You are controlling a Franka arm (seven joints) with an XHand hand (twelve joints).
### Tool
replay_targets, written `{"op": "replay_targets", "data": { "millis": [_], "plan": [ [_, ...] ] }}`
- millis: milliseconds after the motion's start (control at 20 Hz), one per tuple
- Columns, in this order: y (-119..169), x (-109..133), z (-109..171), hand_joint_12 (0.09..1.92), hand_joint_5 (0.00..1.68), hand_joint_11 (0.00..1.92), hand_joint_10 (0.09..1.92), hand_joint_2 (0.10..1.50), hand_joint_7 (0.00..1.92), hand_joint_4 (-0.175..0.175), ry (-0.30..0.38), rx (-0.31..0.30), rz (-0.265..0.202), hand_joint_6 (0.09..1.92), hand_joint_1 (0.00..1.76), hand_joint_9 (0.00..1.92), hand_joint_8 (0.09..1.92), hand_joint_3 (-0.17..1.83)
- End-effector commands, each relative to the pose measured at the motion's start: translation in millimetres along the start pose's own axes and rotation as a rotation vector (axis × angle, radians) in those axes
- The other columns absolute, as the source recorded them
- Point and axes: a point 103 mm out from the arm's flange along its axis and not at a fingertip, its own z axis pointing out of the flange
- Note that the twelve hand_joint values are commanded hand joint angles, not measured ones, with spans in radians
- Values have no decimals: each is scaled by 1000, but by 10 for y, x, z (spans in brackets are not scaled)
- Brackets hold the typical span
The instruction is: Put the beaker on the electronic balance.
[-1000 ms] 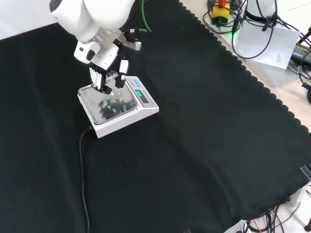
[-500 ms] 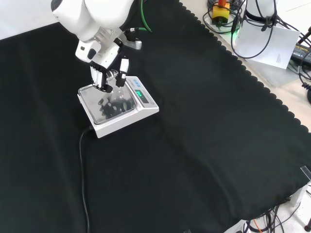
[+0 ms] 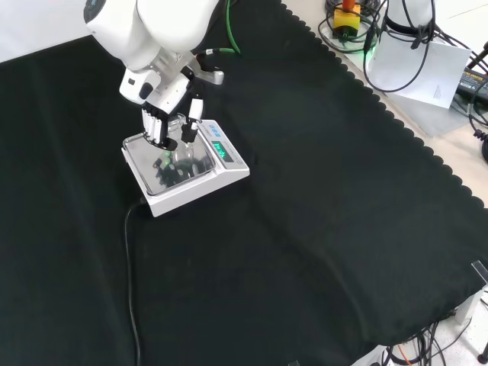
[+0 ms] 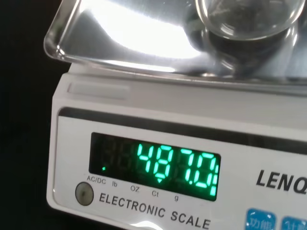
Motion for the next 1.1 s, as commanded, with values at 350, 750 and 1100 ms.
{"op": "replay_targets", "data": {
  "millis": [350,750,1100],
  "plan": [
    [-88,-52,-24,1023,732,881,844,1194,560,-162,2,12,-8,1197,1098,793,931,-45],
    [-117,40,-14,1392,412,303,814,1002,282,-40,-100,29,29,804,917,378,768,-175],
    [-109,89,-35,514,237,9,115,893,22,-11,-136,39,21,424,807,16,426,-155]
  ]
}}
